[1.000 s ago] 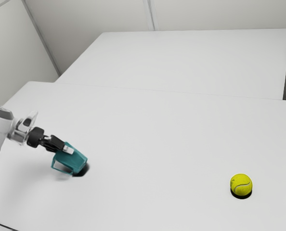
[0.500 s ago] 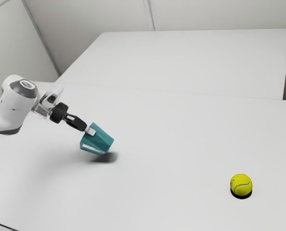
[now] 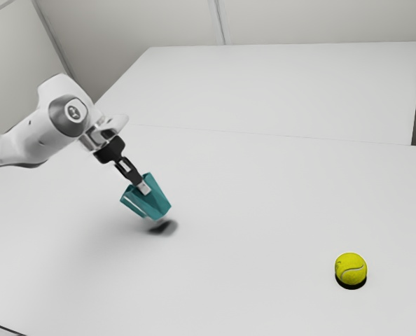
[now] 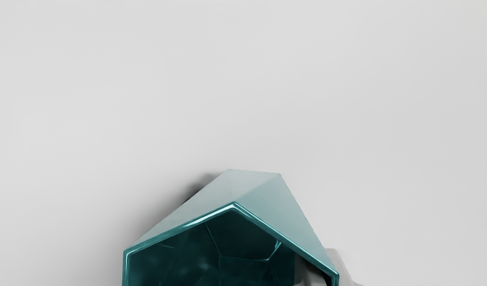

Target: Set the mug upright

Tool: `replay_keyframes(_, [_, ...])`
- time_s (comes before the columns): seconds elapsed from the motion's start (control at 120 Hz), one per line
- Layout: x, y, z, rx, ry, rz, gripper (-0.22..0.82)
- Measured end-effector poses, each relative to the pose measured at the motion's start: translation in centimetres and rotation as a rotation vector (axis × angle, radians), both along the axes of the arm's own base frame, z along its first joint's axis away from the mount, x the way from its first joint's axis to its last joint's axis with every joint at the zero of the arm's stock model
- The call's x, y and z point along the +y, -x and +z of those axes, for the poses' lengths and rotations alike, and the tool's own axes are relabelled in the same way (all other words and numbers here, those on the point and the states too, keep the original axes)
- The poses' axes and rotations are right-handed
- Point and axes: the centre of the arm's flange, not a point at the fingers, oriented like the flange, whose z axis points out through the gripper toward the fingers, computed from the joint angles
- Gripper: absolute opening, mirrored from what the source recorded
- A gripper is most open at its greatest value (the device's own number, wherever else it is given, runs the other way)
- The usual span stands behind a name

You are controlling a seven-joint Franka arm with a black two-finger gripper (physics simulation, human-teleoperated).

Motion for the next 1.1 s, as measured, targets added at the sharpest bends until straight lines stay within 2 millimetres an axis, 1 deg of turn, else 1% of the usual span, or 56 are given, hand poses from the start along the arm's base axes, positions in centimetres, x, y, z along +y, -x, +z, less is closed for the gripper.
replay_keyframes(0.125, [-1.6,-0.5,0.5,-0.027,-0.086,-0.026,-0.18])
replay_keyframes(0.333, [-3.9,-1.1,0.9,-0.075,-0.241,-0.076,-0.18])
replay_keyframes(0.517, [-6.2,-1.0,0.1,-0.103,-0.34,-0.115,-0.18])
replay_keyframes(0.733, [-8.8,-0.5,-1.2,-0.121,-0.406,-0.141,-0.18])
replay_keyframes(0.85, [-9.5,-0.3,-1.7,-0.126,-0.432,-0.144,-0.18])
replay_keyframes(0.925, [-9.8,-0.2,-1.7,-0.134,-0.46,-0.15,-0.18])
replay_keyframes(1.1, [-9.8,0.2,-2.4,-0.128,-0.51,-0.147,-0.18])
